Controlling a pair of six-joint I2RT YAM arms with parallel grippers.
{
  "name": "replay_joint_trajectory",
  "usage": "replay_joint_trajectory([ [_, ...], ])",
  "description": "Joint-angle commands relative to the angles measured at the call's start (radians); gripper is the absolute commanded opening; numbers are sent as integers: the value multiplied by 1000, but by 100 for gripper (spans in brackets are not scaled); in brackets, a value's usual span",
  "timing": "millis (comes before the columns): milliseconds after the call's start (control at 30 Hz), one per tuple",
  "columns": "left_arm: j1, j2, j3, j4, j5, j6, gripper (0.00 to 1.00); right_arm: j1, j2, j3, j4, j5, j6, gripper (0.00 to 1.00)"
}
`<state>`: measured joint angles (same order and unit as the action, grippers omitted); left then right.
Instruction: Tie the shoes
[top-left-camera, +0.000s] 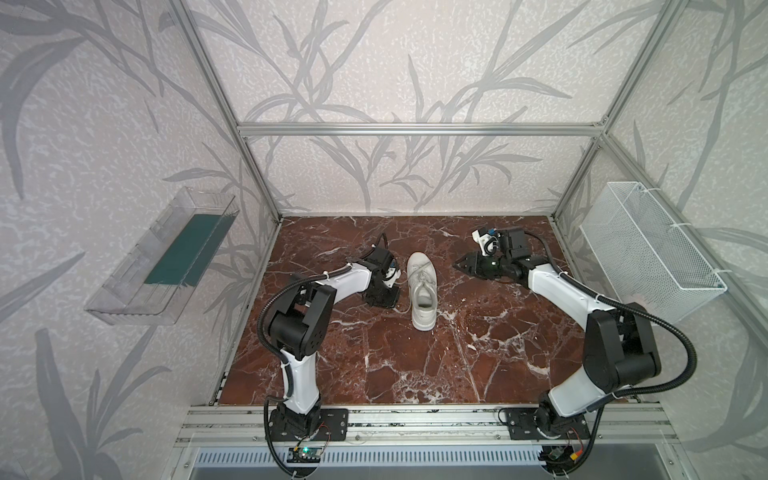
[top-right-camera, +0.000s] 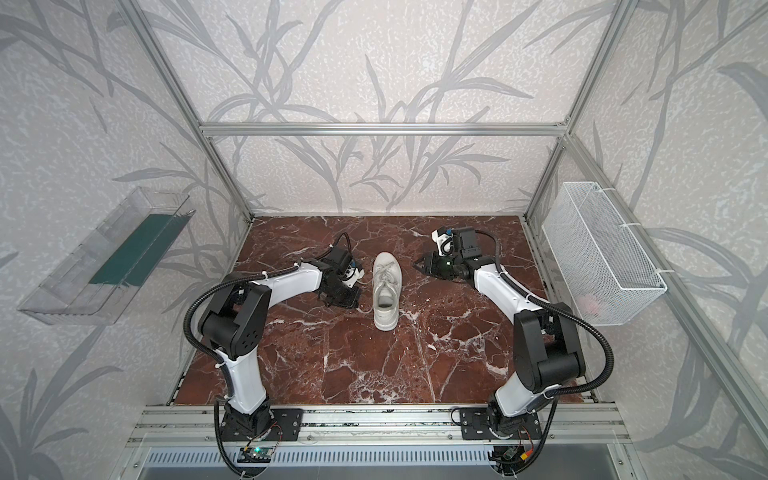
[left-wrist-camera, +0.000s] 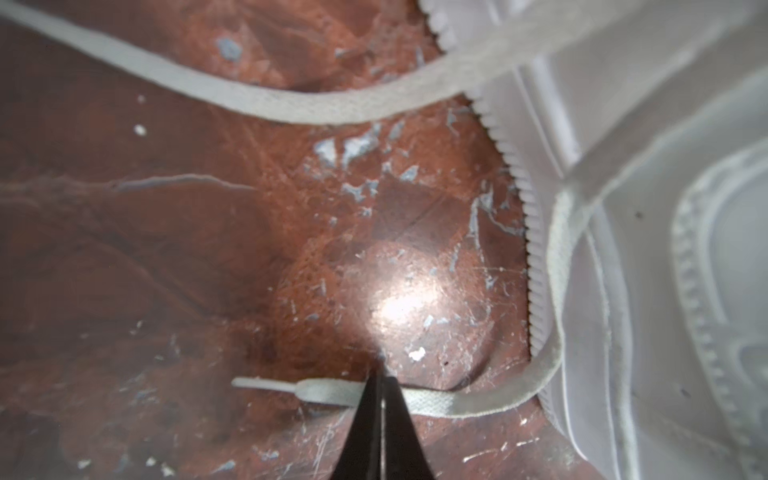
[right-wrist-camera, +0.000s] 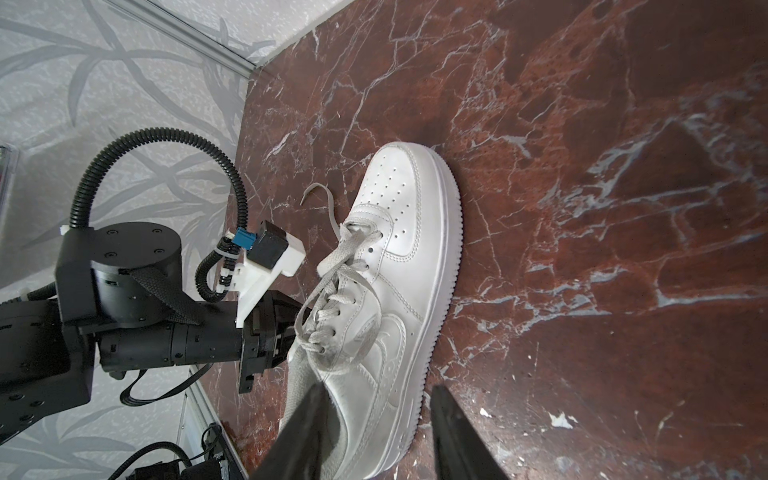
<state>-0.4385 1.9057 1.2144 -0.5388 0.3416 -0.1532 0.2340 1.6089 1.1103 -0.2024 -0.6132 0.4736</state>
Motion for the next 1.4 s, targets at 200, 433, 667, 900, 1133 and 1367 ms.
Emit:
replay_joint_trajectory([
  [200, 9, -69, 121, -107, -2, 130, 37, -19, -62, -11, -19, -20, -23, 43],
  [433, 28, -120, 112, -95, 24, 418, 42, -24, -75, -18, -22, -20, -24, 43],
  [667, 112, -65, 161, -99, 185, 769, 42, -29, -84, -6, -48, -13, -33, 43],
  [900, 155, 84, 303, -167, 285, 912, 44, -33, -88, -7, -58, -2, -30, 43],
  [1133, 152, 146, 355, -162, 306, 997, 50, -36, -90, 2, -74, 10, -31, 43],
  [1367, 124, 177, 356, -140, 232, 1067, 50, -36, -90, 4, -73, 19, -20, 43],
])
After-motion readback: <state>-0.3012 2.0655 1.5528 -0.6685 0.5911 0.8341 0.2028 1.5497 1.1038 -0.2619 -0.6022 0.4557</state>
